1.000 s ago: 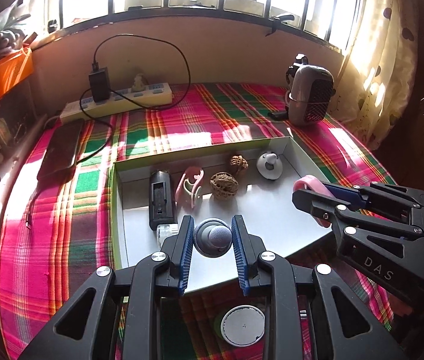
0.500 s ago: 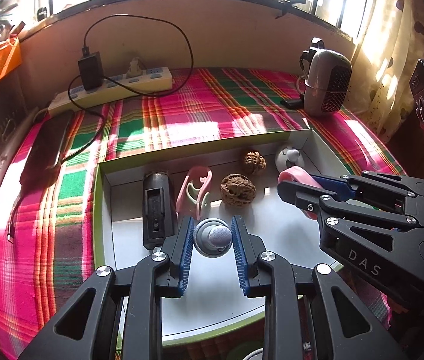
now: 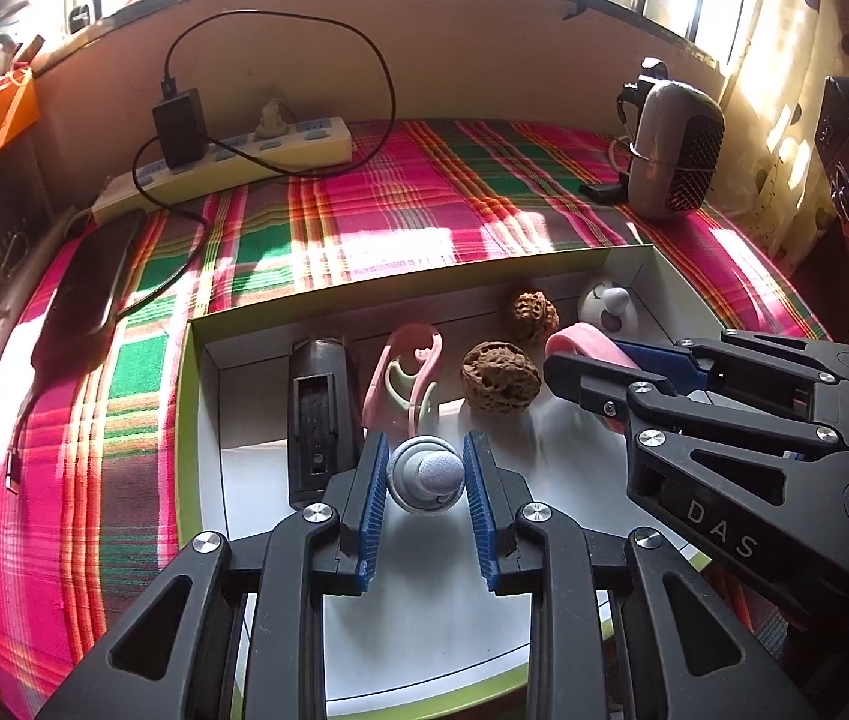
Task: Organize objects
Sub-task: 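Carry the pink case in the right tool and the knob toy in the left tool into the box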
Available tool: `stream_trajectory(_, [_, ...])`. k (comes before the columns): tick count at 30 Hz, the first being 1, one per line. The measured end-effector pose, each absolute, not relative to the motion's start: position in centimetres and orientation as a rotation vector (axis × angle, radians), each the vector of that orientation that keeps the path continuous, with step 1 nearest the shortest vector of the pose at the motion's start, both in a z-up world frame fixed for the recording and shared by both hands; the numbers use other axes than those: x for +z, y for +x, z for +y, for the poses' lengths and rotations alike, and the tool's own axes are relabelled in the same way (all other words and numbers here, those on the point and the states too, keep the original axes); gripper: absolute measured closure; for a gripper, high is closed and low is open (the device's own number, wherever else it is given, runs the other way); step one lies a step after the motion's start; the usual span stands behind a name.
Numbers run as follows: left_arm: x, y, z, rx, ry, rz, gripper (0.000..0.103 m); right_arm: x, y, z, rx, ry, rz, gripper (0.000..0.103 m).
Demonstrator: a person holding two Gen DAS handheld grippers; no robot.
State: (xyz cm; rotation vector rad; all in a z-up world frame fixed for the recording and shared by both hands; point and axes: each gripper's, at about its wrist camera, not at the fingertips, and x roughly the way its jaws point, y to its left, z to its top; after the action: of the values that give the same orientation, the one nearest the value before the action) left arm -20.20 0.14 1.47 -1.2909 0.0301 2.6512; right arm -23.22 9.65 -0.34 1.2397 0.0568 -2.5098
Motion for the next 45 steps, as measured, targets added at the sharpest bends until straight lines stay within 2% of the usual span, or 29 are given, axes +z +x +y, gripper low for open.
stream_trajectory(31, [1.28,-20.50,0.47,2.656,-1.298,0.072,0.079,-1.05,-23.69,9.25,-2.508,1.258,0.050,0.084])
stream_trajectory(40, [1.23,-20.52,0.37,2.658,-1.299,0.074,0.079,-1.05,-23.77,9.22,-2.523,1.268,0.058,0.079])
stream_trajectory(45, [1.20,-20.45,0.27,2.664,-1.305,0.076,0.078,-0.97,-23.70,9.49,-2.523,1.267,0.044,0.073])
